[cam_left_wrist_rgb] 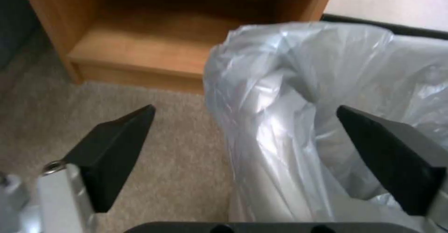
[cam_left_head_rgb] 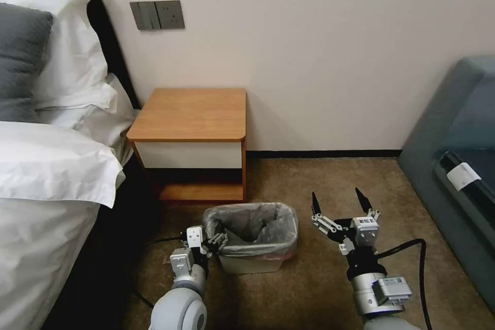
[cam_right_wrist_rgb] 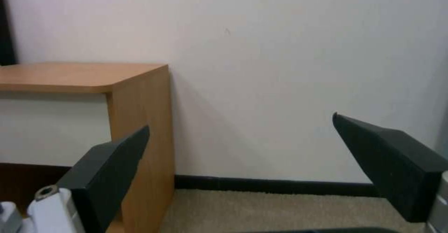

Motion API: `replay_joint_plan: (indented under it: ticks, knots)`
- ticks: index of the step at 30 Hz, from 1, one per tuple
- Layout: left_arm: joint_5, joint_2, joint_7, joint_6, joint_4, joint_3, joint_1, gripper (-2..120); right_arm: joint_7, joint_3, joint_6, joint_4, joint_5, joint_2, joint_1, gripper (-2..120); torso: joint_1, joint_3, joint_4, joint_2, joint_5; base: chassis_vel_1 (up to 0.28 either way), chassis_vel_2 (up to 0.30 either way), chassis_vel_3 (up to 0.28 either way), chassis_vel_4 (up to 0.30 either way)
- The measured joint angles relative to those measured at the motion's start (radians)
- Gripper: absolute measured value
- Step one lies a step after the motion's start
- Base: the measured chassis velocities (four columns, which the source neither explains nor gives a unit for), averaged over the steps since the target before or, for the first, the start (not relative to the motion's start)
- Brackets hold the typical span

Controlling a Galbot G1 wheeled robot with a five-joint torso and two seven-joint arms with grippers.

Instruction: Pick up the garbage bag from the table and place it over the trash can.

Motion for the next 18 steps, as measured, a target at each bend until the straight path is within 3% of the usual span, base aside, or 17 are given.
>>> replay_joint_plan:
  ticks: [9,12,14,18]
  knots:
    - [0.050,0.004,0.005,-0.024,-0.038,-0.003,0.010,100,-0.001,-0.004,0.006,0.012,-0.001,0.005,-0.010,100,0.000,0.000,0.0000,0.000,0.0001,0.000,0.000,0.000,0.000]
    - [0.095,0.011,0.032,-0.061,-0.054,-0.018,0.017,100,-0.001,0.002,0.009,0.015,-0.001,0.006,-0.017,100,0.000,0.000,0.0000,0.000,0.0000,0.000,0.000,0.000,0.000]
    - [0.183,0.018,0.075,-0.147,-0.061,-0.057,0.029,100,-0.001,0.016,0.017,0.014,-0.004,0.008,-0.027,100,0.000,0.000,0.0000,0.000,-0.0001,0.000,0.000,0.000,0.000]
    - [0.224,0.030,0.114,-0.218,-0.100,-0.127,0.048,100,-0.010,0.037,0.042,0.005,-0.011,0.013,-0.050,100,0.000,0.000,0.0000,0.000,-0.0001,0.000,0.000,0.000,0.000]
